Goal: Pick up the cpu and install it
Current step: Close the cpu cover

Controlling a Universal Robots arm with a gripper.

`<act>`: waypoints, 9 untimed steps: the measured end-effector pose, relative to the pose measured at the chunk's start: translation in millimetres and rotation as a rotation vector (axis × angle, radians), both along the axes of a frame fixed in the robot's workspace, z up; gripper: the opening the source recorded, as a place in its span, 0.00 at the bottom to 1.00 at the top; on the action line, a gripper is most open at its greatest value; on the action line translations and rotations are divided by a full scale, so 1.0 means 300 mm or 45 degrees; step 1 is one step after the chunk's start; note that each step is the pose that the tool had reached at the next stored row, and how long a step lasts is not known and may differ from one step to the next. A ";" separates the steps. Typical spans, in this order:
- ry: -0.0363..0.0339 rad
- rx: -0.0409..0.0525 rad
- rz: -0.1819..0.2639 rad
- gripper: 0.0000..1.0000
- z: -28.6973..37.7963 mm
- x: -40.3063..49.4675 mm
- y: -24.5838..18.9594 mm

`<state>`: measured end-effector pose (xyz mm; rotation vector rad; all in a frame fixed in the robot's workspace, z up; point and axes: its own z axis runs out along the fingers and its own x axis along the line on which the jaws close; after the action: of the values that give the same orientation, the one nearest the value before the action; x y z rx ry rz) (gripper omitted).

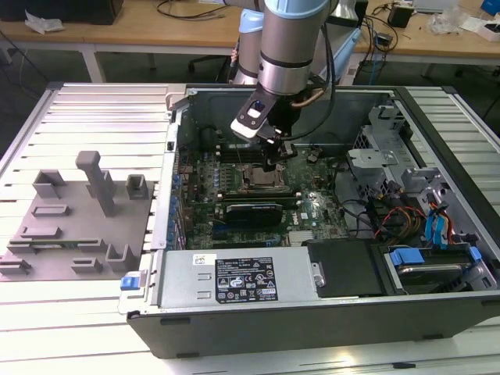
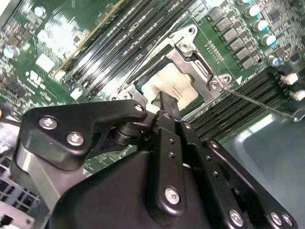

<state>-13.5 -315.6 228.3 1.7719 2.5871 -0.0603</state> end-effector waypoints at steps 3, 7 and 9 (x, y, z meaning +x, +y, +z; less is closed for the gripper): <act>0.0000 0.000 0.085 0.11 0.000 0.000 0.000; 0.0000 0.000 0.168 0.11 0.000 0.000 0.000; 0.0000 0.000 0.201 0.11 0.000 0.000 0.000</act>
<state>-13.5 -315.5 228.3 1.5607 2.7163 -0.0593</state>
